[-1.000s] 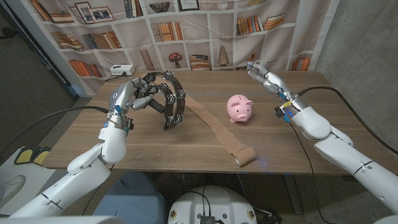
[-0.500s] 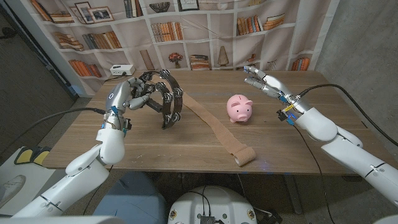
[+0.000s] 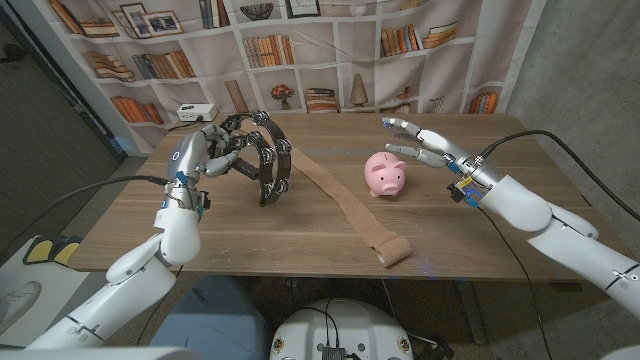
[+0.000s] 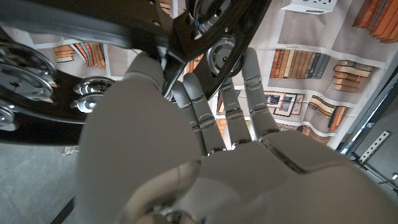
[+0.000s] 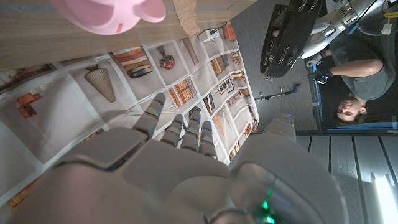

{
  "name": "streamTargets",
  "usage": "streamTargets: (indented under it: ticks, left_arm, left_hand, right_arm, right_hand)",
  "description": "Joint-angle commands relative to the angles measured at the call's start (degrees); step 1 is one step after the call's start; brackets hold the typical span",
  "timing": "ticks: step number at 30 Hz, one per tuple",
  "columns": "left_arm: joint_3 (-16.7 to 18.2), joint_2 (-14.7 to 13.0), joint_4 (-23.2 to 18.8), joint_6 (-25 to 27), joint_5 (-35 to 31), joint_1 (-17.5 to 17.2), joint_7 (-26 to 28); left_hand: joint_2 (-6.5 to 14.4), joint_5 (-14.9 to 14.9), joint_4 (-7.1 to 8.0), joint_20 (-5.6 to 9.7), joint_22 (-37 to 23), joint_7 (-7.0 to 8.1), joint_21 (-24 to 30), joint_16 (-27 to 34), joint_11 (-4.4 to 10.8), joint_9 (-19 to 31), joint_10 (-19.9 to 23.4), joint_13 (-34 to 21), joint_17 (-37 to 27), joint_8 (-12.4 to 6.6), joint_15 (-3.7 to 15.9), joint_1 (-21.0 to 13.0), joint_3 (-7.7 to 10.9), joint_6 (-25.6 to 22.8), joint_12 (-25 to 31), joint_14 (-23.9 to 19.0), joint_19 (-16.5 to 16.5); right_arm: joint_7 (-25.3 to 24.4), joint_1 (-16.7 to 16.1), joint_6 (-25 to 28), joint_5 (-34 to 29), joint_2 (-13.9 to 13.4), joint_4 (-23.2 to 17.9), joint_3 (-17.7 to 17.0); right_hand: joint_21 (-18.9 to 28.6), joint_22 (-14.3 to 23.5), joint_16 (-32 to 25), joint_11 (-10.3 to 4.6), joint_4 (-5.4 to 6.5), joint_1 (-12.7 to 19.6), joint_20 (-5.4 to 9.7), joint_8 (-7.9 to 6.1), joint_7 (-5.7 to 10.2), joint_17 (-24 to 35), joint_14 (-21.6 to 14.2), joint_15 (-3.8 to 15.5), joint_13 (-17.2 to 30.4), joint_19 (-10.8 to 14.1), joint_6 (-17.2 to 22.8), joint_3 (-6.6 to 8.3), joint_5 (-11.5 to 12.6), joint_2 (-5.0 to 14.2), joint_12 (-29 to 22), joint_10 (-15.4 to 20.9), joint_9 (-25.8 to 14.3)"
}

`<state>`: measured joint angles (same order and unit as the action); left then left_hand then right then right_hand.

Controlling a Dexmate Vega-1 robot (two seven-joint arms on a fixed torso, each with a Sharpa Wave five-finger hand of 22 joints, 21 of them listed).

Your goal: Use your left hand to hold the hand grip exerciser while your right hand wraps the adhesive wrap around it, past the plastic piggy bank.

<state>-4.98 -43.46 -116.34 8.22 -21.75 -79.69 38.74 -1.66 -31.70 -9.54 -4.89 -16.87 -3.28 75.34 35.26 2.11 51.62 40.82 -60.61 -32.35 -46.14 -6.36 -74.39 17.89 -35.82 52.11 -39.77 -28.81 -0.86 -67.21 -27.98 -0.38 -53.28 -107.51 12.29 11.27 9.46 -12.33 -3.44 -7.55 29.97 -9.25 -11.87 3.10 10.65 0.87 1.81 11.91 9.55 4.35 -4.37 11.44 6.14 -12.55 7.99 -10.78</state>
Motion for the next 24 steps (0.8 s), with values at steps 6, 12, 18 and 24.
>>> streamTargets:
  ticks: [6,12,18,24]
  left_arm:
    - [-0.2,1.4,1.0,-0.5,0.3,0.6,1.7]
    - [-0.5,1.8,1.7,-0.8,0.4,1.0,2.3]
    - [-1.3,2.1,2.4,-1.1,0.3,1.6,3.0]
    - [-1.8,2.6,2.7,-1.0,0.5,2.2,3.5]
  left_hand:
    - [6.6,-5.4,0.26,0.94,0.4,-0.52,1.4,14.7,-2.21,0.6,-1.9,-0.6,-17.5,0.45,12.43,-7.4,-0.26,0.1,-0.3,-13.0,0.5]
    - [6.6,-5.6,0.20,0.64,0.7,-0.91,1.9,14.5,-2.27,0.5,-2.0,-0.7,-17.2,0.87,12.00,-7.6,-0.19,0.0,-0.5,-12.6,1.0]
    - [6.6,-5.8,0.24,0.57,1.0,-1.02,2.5,14.7,-2.28,0.9,-2.1,-0.7,-17.4,1.09,11.96,-7.8,-0.08,0.1,-0.7,-12.5,1.4]
    - [6.5,-5.9,0.24,0.62,1.2,-0.99,2.8,14.9,-2.42,1.2,-2.1,-0.8,-17.4,1.25,12.15,-7.8,-0.02,0.1,-0.9,-12.4,1.6]
  right_arm:
    - [-0.2,-7.3,-0.4,-4.5,-3.2,-5.0,-4.5]
    - [0.0,-9.9,-0.8,-6.4,-3.9,-6.3,-6.8]
    - [0.6,-12.1,-1.2,-8.2,-4.0,-7.7,-8.4]
    - [2.0,-14.2,-1.3,-9.0,-4.1,-9.2,-10.2]
  right_hand:
    - [0.2,0.3,-0.3,-1.12,-0.80,2.0,0.24,-0.38,0.80,0.2,-1.1,2.03,0.1,0.6,1.1,0.57,-0.1,-0.09,0.3,-0.5,-0.3]
    - [0.3,0.3,-0.5,-1.28,-0.97,2.5,0.85,-0.41,1.14,0.3,-1.9,2.34,0.1,1.2,1.5,0.80,-0.2,-0.18,0.2,-0.3,-0.3]
    - [0.4,0.3,-0.6,-1.23,-1.05,3.0,1.60,-0.28,1.18,0.3,-2.4,1.05,0.2,1.9,1.4,1.00,-0.2,-0.33,0.5,-0.7,-0.3]
    - [0.5,0.3,-0.7,-1.21,-1.08,3.3,2.67,-0.20,1.18,0.4,-2.7,1.17,0.2,2.6,1.4,1.10,-0.3,-0.44,0.5,-0.7,-0.3]
